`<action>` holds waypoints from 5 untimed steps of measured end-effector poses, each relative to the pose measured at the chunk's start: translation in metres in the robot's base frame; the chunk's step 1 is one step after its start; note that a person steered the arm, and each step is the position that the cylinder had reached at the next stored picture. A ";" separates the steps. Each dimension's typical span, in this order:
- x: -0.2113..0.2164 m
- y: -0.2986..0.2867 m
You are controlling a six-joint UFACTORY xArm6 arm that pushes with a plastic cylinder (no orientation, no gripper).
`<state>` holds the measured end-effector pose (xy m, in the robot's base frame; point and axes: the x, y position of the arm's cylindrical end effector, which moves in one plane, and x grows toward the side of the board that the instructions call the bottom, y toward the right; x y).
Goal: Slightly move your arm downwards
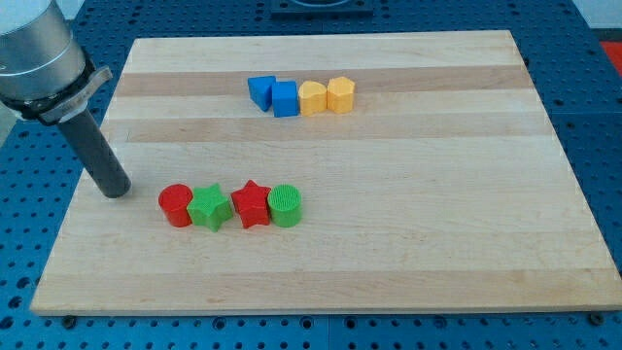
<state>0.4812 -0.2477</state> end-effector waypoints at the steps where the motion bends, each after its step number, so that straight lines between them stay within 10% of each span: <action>1: 0.000 0.000; 5: 0.081 0.034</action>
